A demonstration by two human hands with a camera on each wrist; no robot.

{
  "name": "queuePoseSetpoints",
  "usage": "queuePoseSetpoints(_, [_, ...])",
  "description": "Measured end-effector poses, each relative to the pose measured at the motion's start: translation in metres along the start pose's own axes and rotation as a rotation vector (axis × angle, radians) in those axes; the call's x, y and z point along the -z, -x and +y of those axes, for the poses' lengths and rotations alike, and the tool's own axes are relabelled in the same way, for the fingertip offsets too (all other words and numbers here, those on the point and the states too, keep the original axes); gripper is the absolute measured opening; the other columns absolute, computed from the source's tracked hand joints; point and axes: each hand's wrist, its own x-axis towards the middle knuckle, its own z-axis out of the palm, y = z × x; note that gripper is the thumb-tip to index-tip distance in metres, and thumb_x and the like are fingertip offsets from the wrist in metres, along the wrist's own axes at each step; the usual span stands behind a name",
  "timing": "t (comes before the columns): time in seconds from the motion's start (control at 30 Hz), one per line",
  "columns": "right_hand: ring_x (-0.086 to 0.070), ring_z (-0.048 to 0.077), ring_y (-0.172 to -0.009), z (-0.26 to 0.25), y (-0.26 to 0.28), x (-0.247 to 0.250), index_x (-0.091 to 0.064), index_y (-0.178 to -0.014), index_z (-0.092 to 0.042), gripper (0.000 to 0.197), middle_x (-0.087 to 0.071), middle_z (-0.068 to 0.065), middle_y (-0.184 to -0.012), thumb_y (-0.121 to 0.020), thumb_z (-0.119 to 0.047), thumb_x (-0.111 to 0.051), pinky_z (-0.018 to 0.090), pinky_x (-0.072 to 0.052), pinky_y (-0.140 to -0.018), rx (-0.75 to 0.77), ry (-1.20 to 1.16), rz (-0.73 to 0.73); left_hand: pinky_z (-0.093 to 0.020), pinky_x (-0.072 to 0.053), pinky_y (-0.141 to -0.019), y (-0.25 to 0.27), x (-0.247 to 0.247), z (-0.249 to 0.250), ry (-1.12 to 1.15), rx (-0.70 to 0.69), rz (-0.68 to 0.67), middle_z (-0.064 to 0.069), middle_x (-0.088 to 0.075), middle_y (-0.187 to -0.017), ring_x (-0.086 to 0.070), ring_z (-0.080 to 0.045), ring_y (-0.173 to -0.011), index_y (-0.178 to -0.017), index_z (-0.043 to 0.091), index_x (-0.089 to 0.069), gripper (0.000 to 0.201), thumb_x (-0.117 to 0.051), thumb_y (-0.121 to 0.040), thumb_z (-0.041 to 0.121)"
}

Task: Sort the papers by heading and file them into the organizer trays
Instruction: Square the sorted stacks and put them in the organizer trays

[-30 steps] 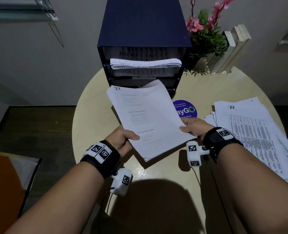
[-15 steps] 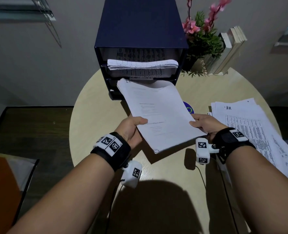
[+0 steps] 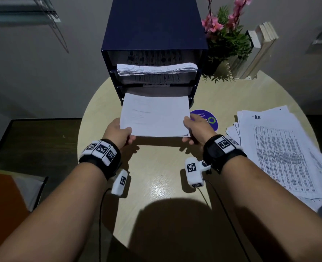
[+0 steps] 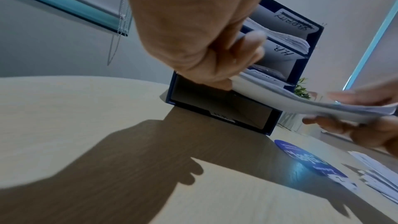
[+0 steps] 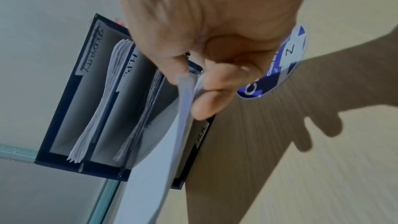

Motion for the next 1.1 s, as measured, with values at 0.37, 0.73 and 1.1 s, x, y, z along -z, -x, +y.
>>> queuePoseSetpoints(0.37, [-0.069, 0.011, -0.072, -0.009, -0.038, -0.012, -0.061, -0.109, -0.019, 0.028, -0.067, 0.010, -0.104, -0.099, -0.005, -0.038, 0.014, -0.045, -0.049, 0.243, -0.064, 0.383, -0.020, -0.058, -0.063, -0.033, -0.034, 0.024, 0.332, 0.034, 0.072, -0.014, -0.066, -0.095, -0.071, -0.016, -0.074, -0.121, -0.003, -0.050, 0.022, -0.044, -0.099, -0.004])
queuePoseSetpoints(0.73, [-0.036, 0.018, -0.143, 0.003, -0.047, -0.024, -0.042, -0.147, -0.007, 0.051, -0.037, 0.005, -0.155, -0.097, 0.001, -0.046, 0.022, -0.024, -0.117, 0.362, 0.241, 0.189, -0.028, -0.047, -0.102, -0.043, -0.039, 0.028, 0.443, -0.052, 0.055, -0.002, -0.055, -0.117, -0.055, -0.021, -0.120, -0.151, 0.007, -0.026, 0.060, -0.035, -0.097, -0.017])
queuePoseSetpoints(1.1, [-0.048, 0.035, -0.118, -0.003, -0.056, -0.023, -0.070, -0.115, -0.012, 0.039, -0.055, 0.011, -0.132, -0.083, 0.005, -0.057, 0.045, -0.039, -0.089, 0.705, 0.736, 0.488, -0.023, -0.057, -0.057, -0.067, -0.042, 0.022, 0.464, 0.074, 0.229, -0.012, -0.066, -0.103, -0.071, -0.015, -0.075, -0.139, 0.014, -0.040, 0.045, -0.057, -0.098, 0.008])
